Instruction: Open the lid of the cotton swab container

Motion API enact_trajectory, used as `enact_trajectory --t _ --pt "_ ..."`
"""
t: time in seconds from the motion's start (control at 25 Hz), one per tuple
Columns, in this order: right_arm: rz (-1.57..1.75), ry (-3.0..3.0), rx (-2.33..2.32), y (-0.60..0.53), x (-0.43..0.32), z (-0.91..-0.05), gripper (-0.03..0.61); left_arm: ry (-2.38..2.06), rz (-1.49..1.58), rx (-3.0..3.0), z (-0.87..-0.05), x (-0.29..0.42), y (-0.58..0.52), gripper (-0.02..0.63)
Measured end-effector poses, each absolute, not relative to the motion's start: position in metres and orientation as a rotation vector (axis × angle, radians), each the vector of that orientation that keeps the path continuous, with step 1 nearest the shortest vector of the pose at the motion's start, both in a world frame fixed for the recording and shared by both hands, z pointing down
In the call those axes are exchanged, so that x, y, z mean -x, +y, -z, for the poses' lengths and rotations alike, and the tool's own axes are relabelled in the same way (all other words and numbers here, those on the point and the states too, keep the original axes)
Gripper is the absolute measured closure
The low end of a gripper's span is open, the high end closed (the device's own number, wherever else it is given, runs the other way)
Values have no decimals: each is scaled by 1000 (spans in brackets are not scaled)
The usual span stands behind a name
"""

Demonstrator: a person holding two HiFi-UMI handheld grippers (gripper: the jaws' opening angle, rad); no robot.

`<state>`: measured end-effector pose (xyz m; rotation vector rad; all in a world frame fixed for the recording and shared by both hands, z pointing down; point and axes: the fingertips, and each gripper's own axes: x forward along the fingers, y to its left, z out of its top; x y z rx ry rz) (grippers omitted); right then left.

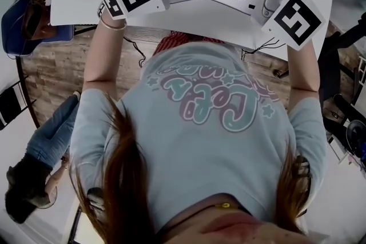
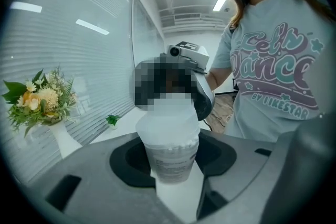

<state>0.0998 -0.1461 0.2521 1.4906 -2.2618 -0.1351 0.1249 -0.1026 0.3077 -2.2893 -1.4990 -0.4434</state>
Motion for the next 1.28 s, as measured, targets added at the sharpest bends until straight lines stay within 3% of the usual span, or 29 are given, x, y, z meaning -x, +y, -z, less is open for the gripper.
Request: enact_trajectory --t 0.2,0.64,1.28 --pt "167 -2231 -1481 -147 -101 -251 368 -1487 459 2297 -313 -126 -105 414" --pt "194 -2217 -1518 -154 -111 -247 477 -1471 479 2311 -321 -130 -111 414" --pt "214 -2233 -1664 -160 -135 -233 503 -1500 452 2297 -322 -131 -105 414"
